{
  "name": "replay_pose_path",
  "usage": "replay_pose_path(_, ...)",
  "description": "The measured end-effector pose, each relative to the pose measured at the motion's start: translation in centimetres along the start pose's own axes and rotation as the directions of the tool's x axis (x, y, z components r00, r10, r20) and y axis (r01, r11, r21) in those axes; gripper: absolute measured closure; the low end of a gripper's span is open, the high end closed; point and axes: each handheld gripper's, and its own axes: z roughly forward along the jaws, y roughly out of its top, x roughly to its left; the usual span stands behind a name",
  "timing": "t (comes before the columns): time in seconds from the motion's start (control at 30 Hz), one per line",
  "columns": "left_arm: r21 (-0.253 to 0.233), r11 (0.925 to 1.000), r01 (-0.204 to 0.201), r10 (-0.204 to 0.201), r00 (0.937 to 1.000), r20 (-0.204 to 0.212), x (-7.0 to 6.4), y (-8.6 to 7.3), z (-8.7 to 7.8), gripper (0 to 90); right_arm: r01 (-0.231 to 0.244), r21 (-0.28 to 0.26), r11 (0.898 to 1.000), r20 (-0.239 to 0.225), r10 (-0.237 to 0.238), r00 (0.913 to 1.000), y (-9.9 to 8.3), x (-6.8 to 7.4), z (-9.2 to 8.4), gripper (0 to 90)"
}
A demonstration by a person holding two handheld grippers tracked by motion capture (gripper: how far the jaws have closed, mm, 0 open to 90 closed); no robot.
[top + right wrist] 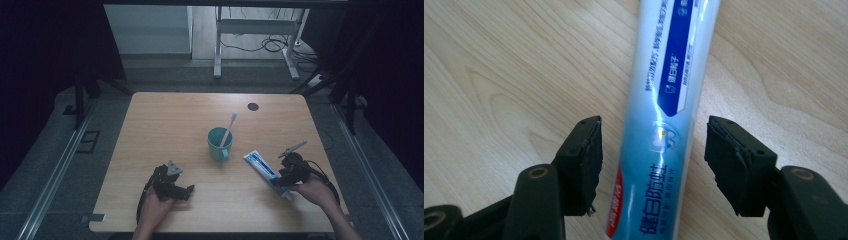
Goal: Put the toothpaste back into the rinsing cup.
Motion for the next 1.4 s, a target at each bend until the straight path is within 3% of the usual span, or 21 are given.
replay_pose_path(0.2,0.0,1.0,0.0,0.0,1.0,0.0,0.0,0.0,0.0,0.5,-0.002,0.082,0.997,0.018,0.0,0.9998,0.9,-0.1,0.6,40.1)
replay_pose_path(0.47,0.0,1.0,0.0,0.0,1.0,0.0,0.0,0.0,0.0,0.5,0.003,0.175,0.984,0.025,-0.008,0.9997,2.2,0.2,1.6,39.1)
replay_pose_path(0.77,0.0,1.0,0.0,0.0,1.0,0.0,0.0,0.0,0.0,0.5,0.006,0.293,0.956,0.041,-0.018,0.999,3.7,0.5,3.0,40.3)
replay_pose_path(1.03,0.002,1.0,-0.002,0.002,1.0,0.0,0.0,0.0,0.0,0.5,0.007,0.358,0.934,0.069,-0.034,0.9971,4.6,0.7,4.2,45.6)
replay_pose_path(1.27,0.002,1.0,-0.003,0.003,1.0,0.0,0.0,0.0,0.0,0.5,-0.021,0.382,0.924,0.089,-0.014,0.9959,4.9,0.8,4.3,51.3)
replay_pose_path(1.4,0.002,1.0,-0.003,0.003,1.0,0.0,0.0,0.0,0.0,0.5,-0.003,0.385,0.923,0.085,-0.032,0.9959,5.0,0.7,4.1,59.3)
